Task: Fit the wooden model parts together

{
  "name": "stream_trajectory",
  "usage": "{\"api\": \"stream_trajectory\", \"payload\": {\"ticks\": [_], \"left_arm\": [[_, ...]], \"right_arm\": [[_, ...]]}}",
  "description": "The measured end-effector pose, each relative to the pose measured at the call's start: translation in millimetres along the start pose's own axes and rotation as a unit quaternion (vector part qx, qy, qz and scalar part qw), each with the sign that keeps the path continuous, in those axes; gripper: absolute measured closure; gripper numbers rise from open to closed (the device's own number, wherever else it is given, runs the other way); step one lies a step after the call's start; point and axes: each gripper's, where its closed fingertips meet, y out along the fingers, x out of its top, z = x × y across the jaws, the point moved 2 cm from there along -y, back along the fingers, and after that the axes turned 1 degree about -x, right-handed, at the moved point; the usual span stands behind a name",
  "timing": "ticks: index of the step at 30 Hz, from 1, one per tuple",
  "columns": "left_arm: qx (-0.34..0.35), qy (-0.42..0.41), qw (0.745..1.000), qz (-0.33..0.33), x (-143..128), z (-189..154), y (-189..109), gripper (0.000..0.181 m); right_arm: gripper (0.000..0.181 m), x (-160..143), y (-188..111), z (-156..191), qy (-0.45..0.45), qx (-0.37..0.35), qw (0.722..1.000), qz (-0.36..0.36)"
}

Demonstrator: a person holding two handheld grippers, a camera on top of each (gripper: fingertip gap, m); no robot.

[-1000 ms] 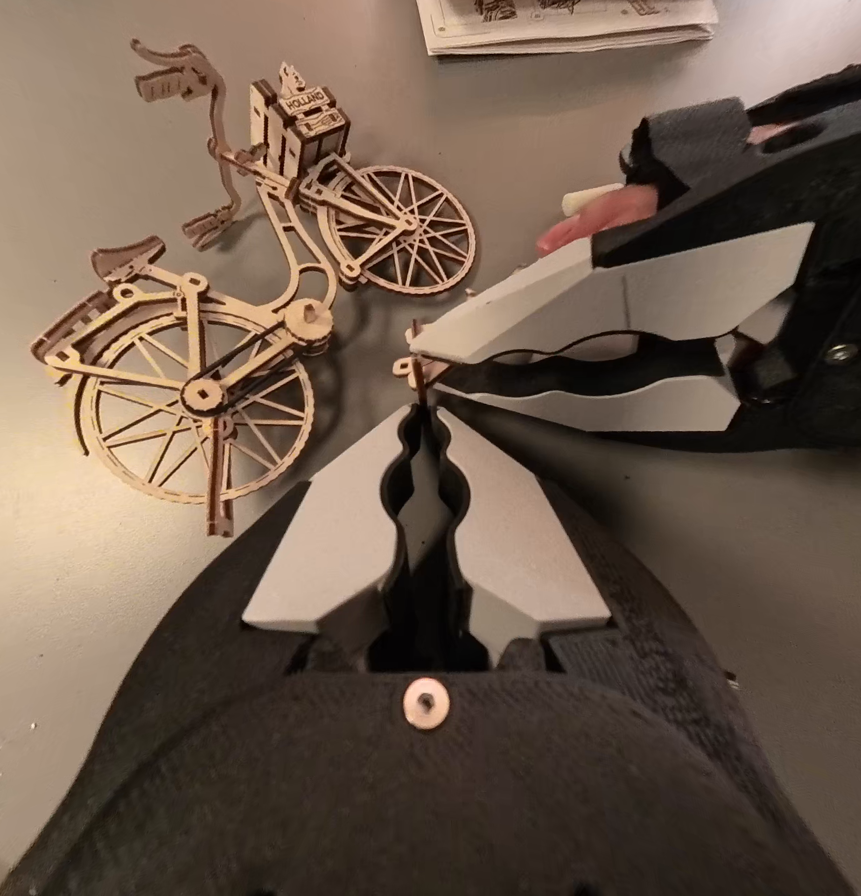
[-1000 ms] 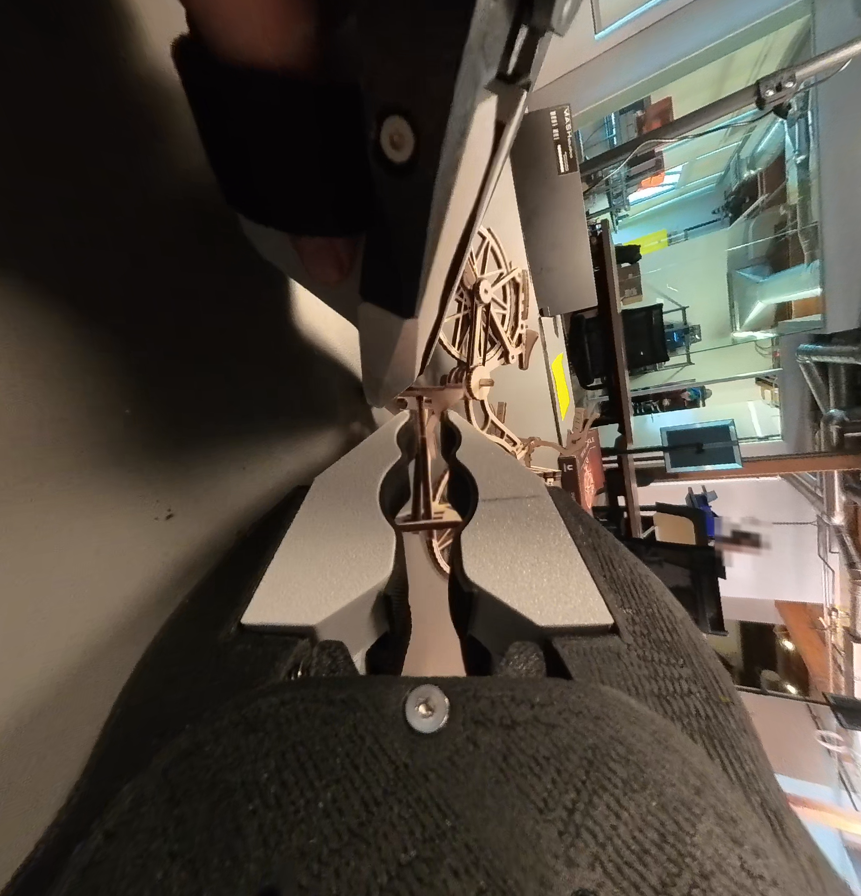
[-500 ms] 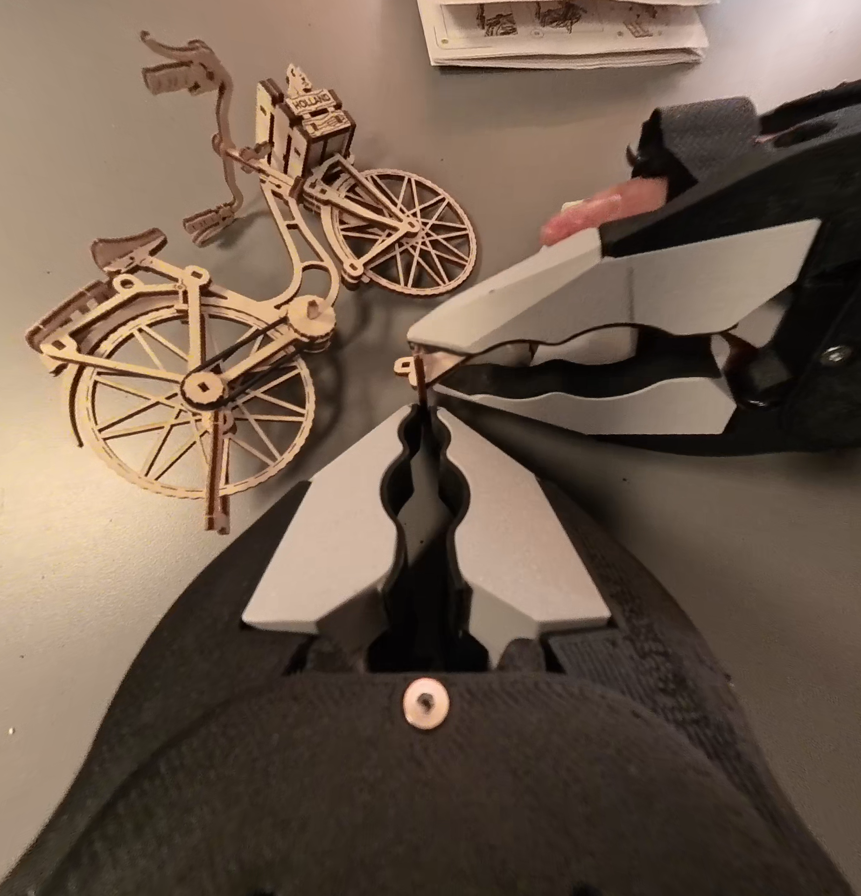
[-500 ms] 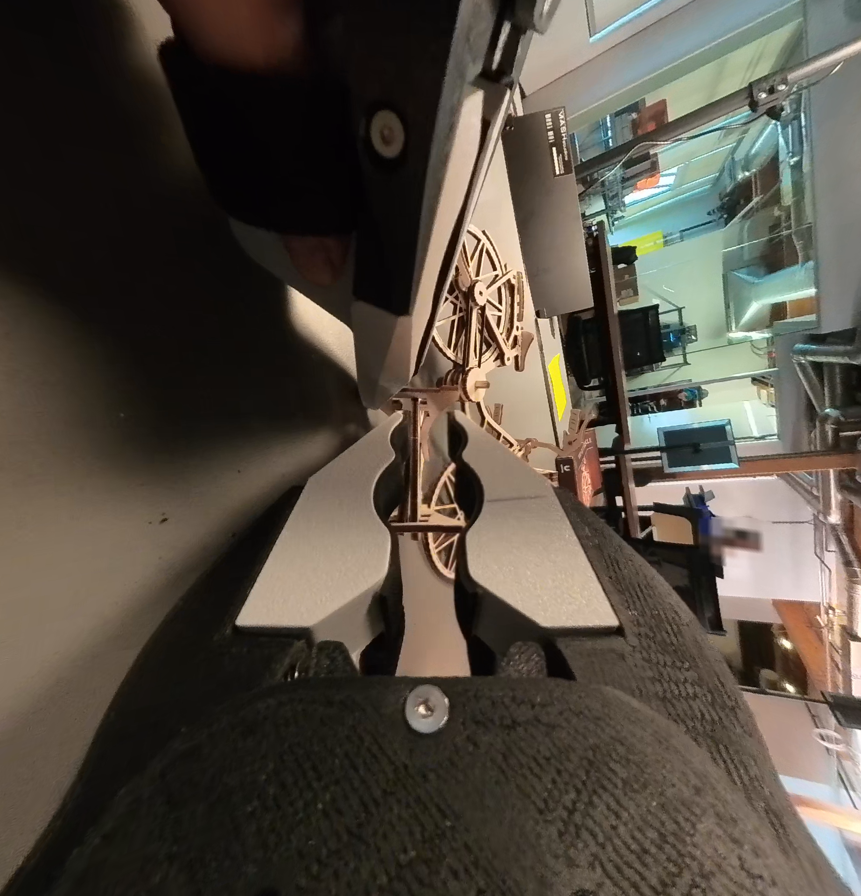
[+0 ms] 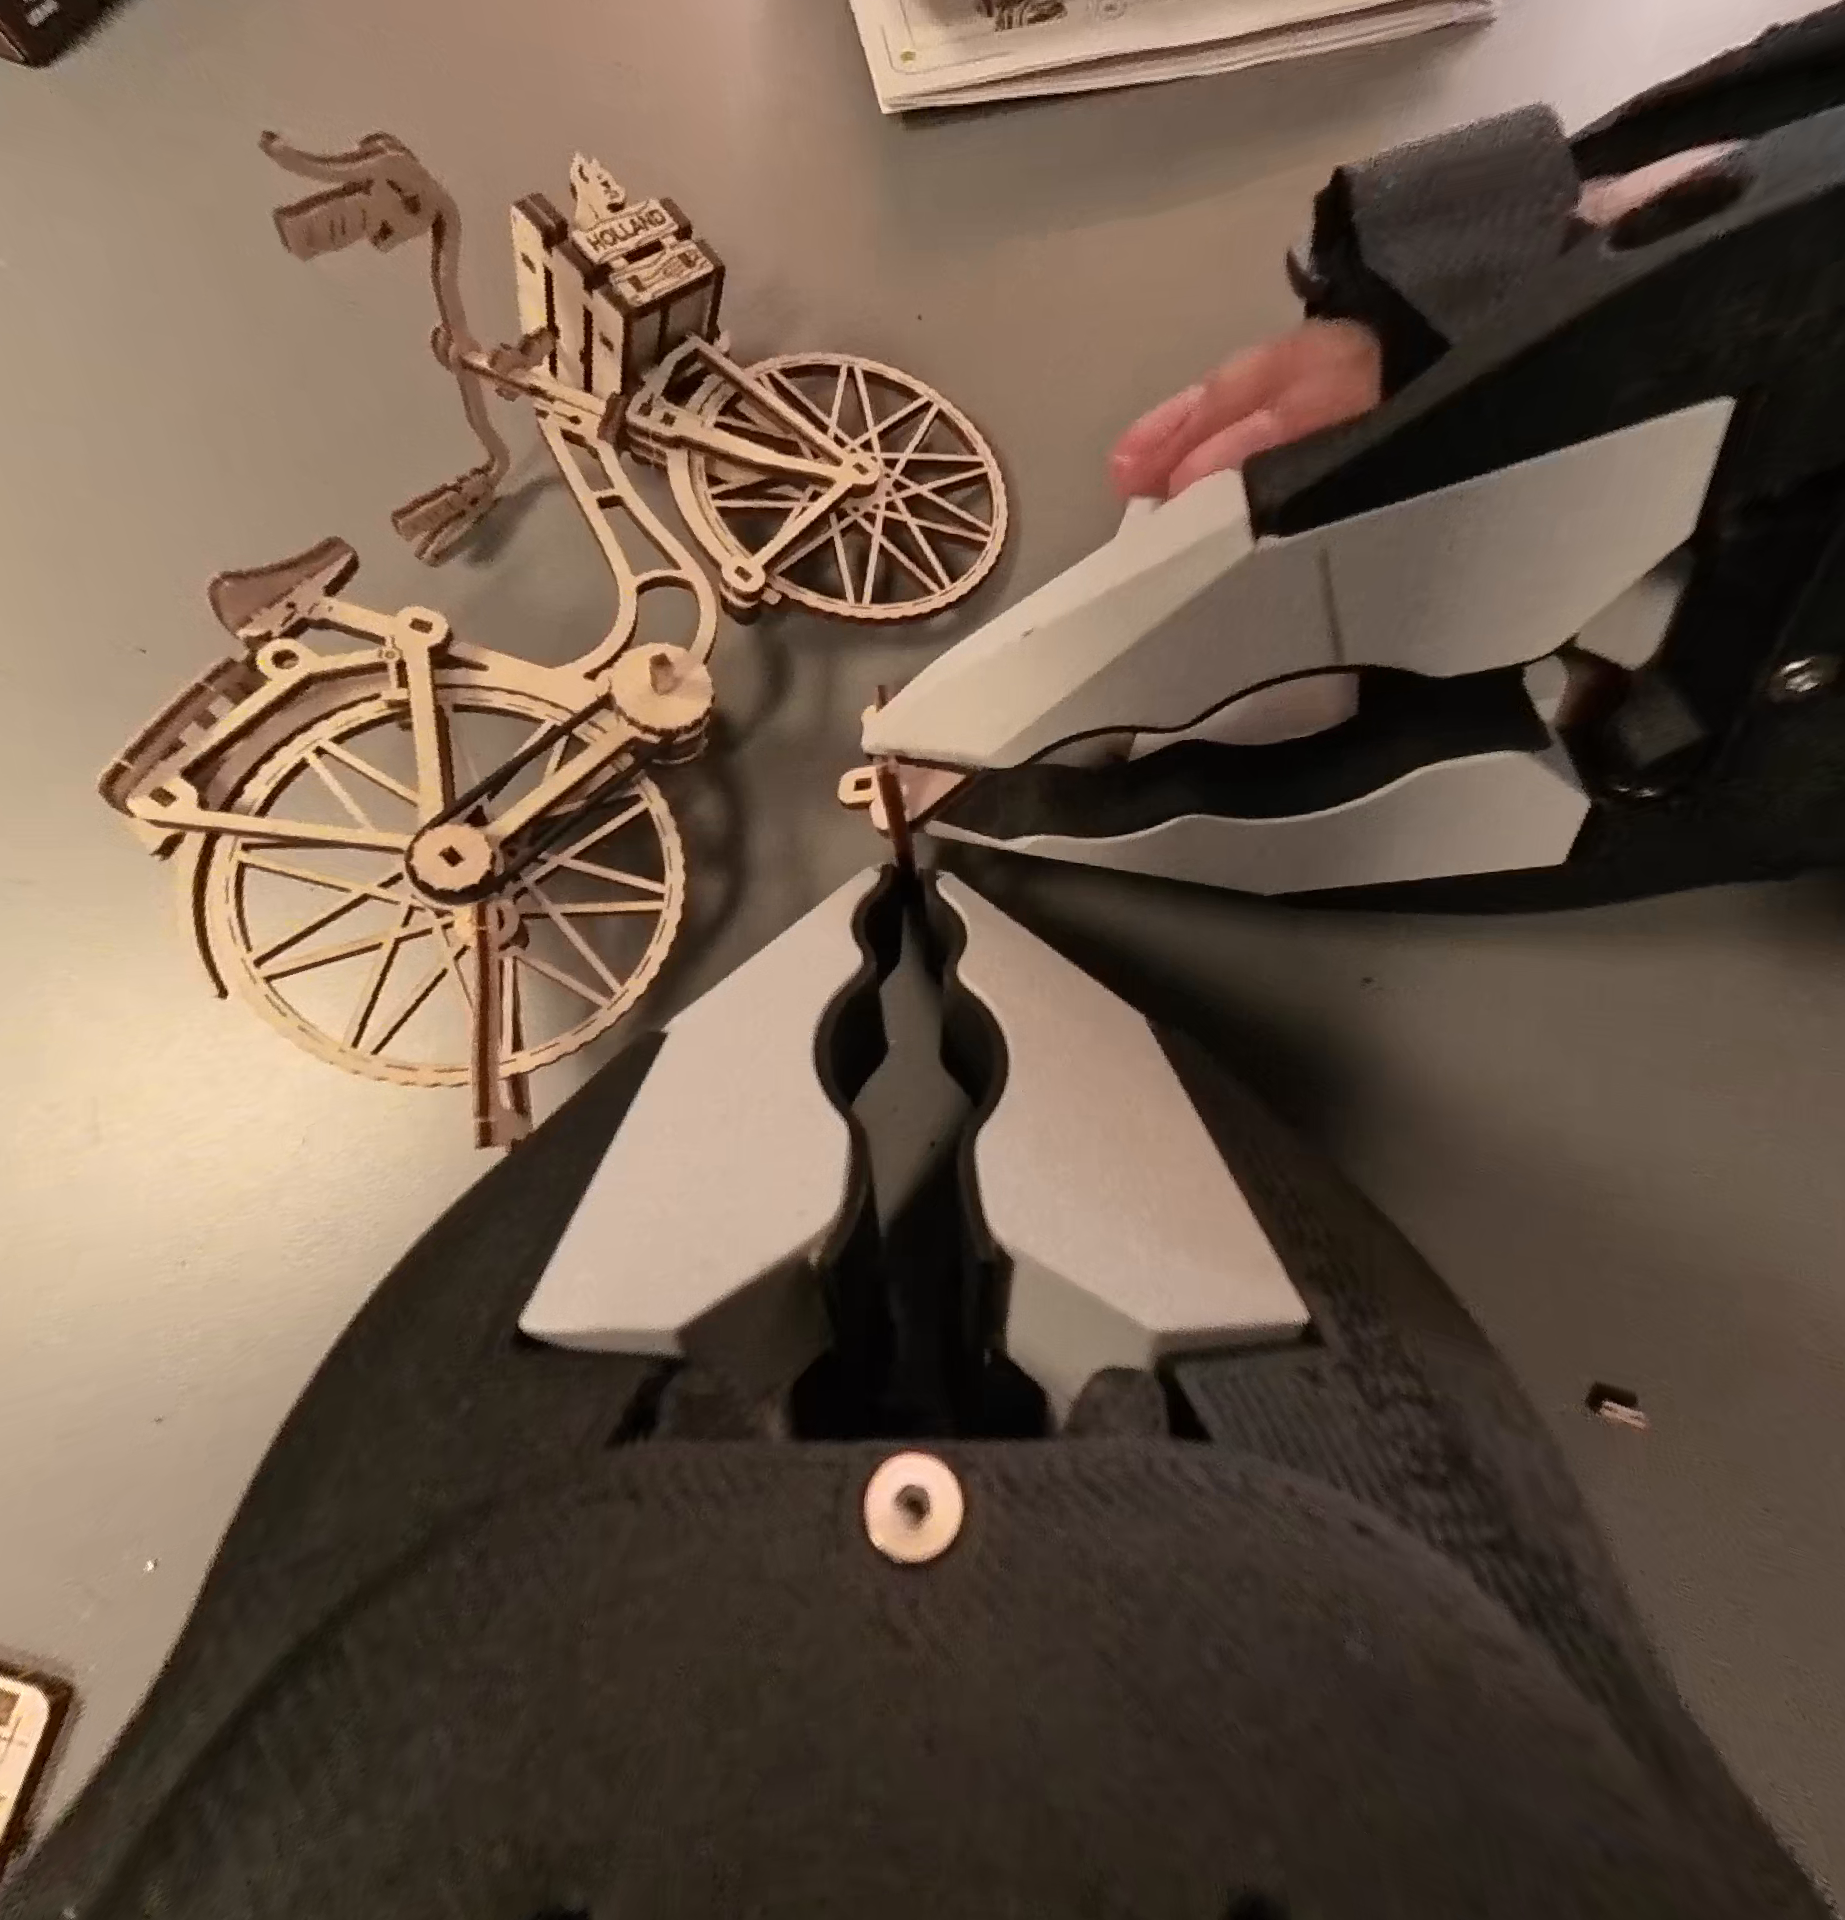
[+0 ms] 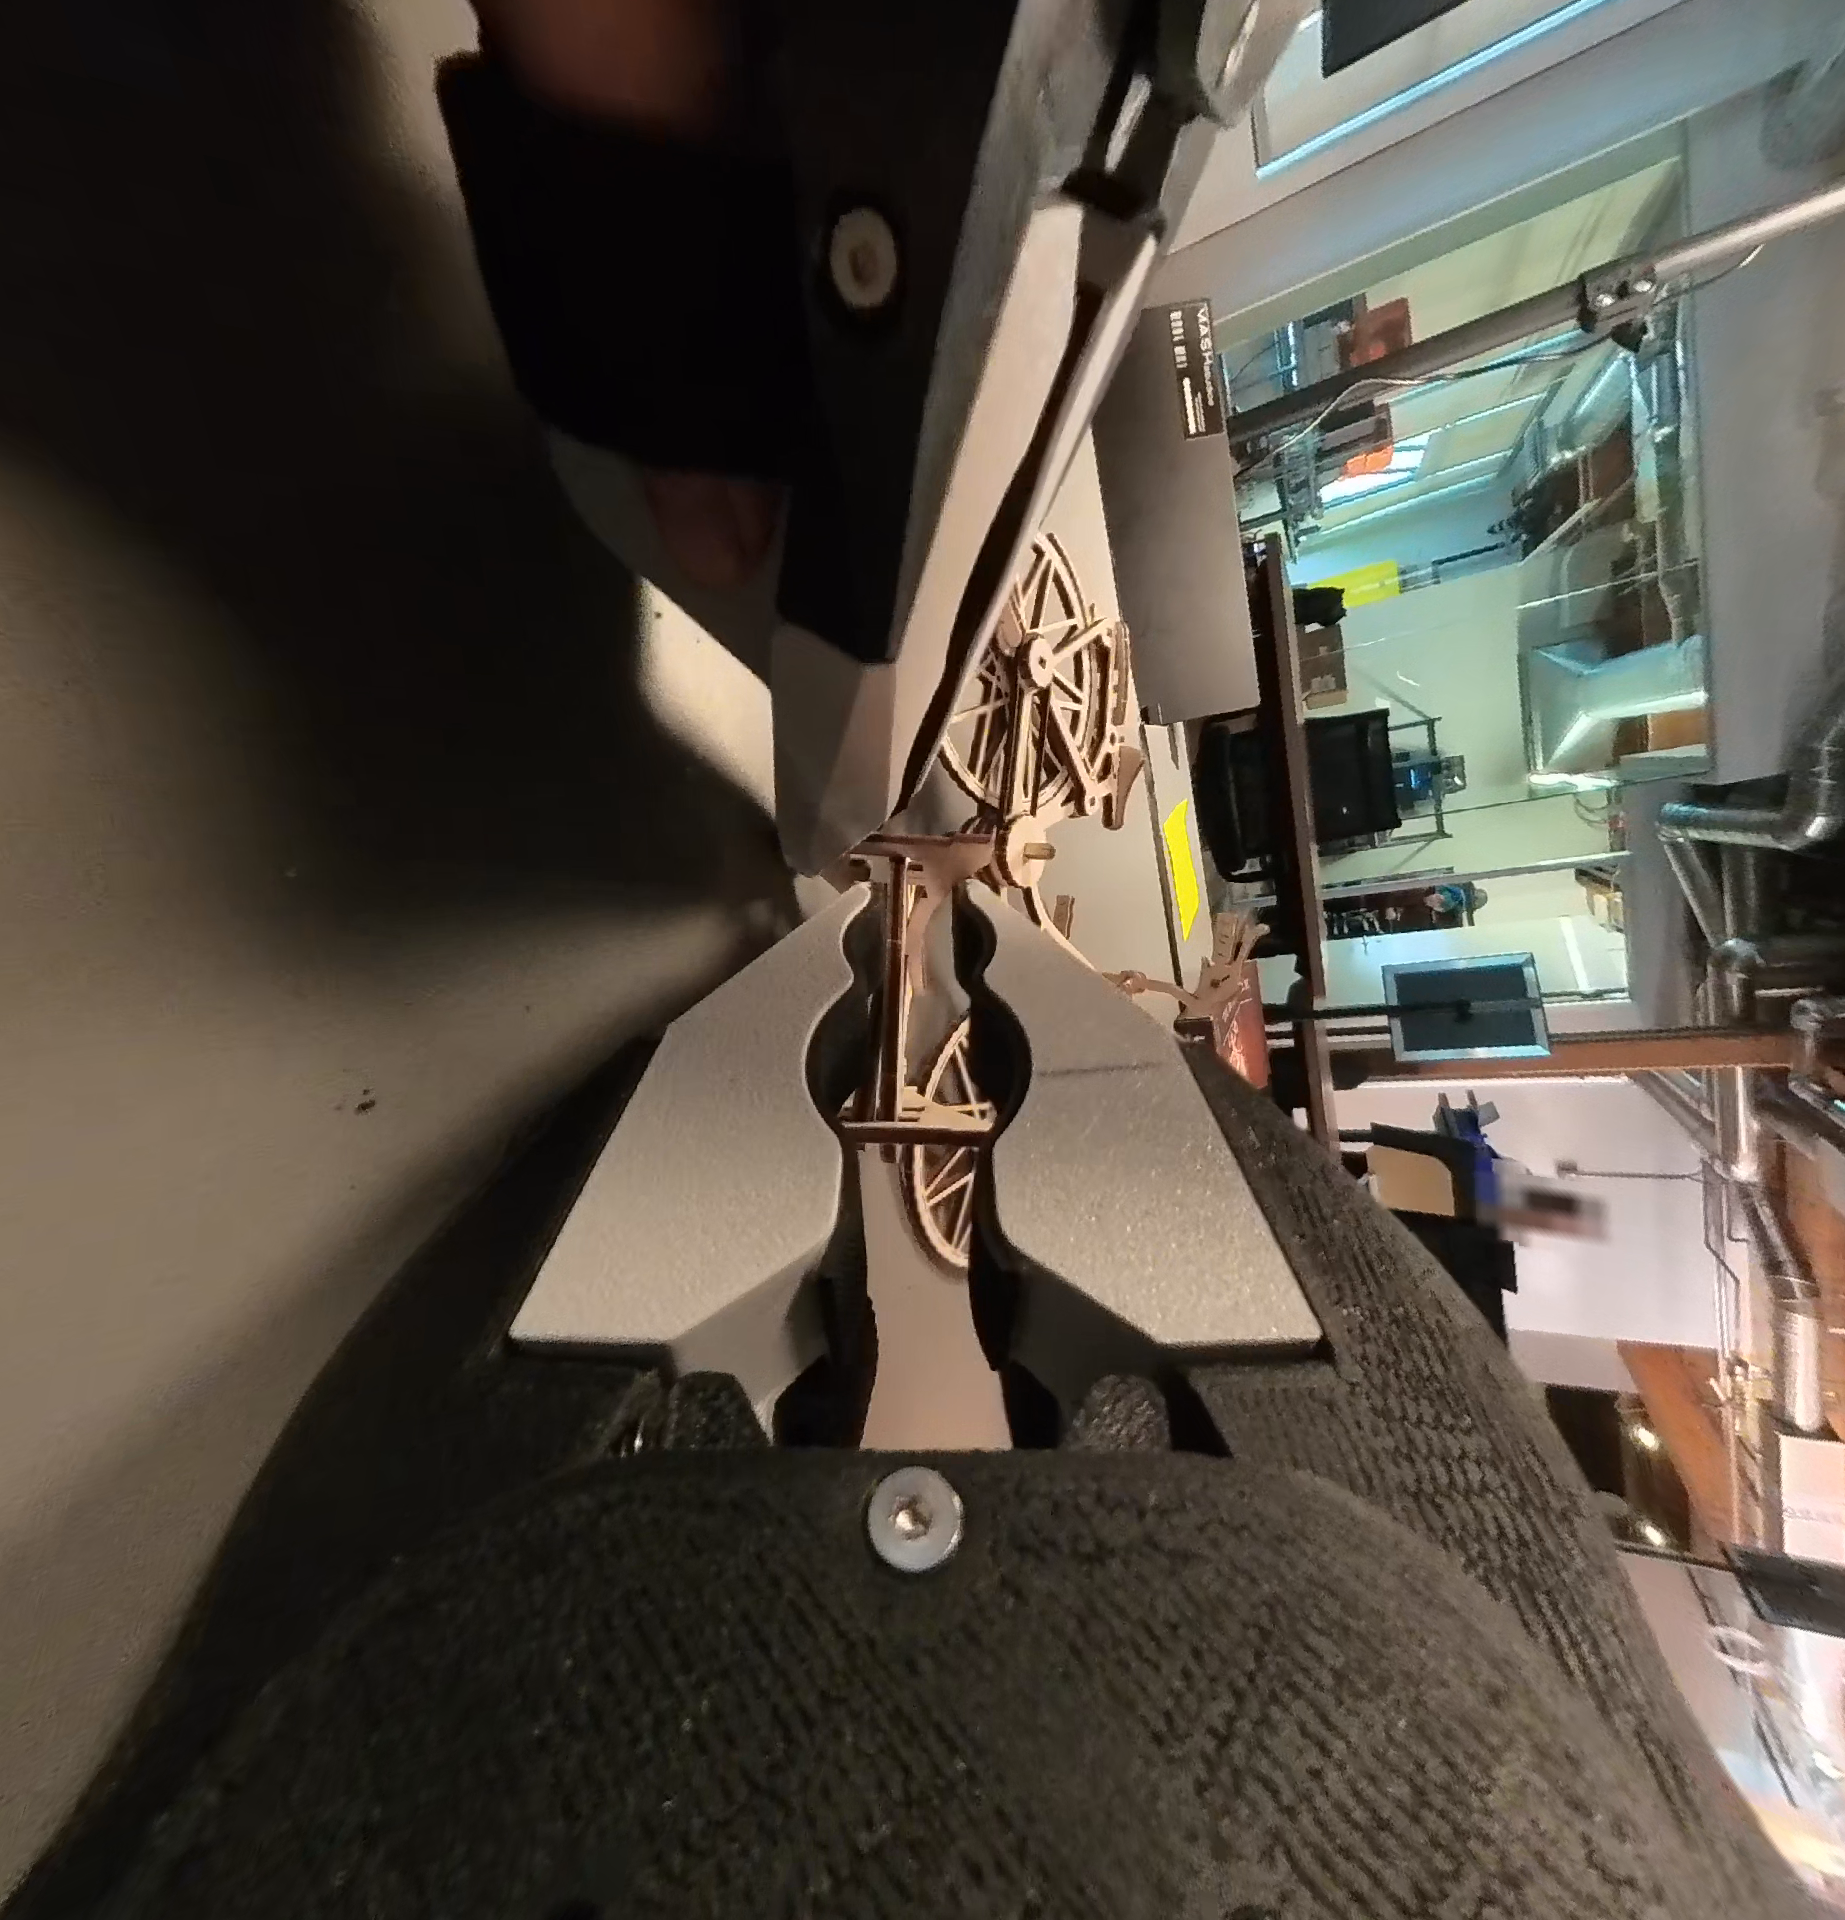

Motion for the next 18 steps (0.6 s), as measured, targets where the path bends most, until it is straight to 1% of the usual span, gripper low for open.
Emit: {"api": "stream_trajectory", "payload": {"ticks": [4, 7, 8, 11, 13, 18], "left_arm": [[-0.009, -0.017, 1.000, -0.006, -0.2, 0.2, -0.2, 0.179], [-0.010, -0.006, 1.000, -0.005, -1.1, 1.3, -1.1, 0.179], [-0.010, -0.003, 1.000, -0.006, -1.3, 1.7, -1.3, 0.179], [-0.016, -0.009, 1.000, -0.011, -1.7, 1.9, -1.7, 0.179], [-0.016, -0.005, 1.000, -0.011, -1.6, 1.8, -1.6, 0.179], [-0.014, 0.000, 1.000, -0.011, -1.7, 1.7, -1.5, 0.179]], "right_arm": [[0.161, 0.1, -0.6, -4.1, 0.003, -0.010, 1.000, -0.008], [0.163, 2.6, -0.5, -1.6, 0.012, 0.002, 1.000, -0.026], [0.168, 4.7, -0.5, -0.5, 0.022, 0.009, 0.999, -0.036], [0.167, 6.2, -1.1, 0.3, 0.044, 0.024, 0.998, -0.049], [0.163, 6.3, -1.3, 1.2, 0.035, 0.024, 0.998, -0.050], [0.166, 5.4, -0.5, 0.4, 0.025, 0.016, 0.999, -0.043]]}}
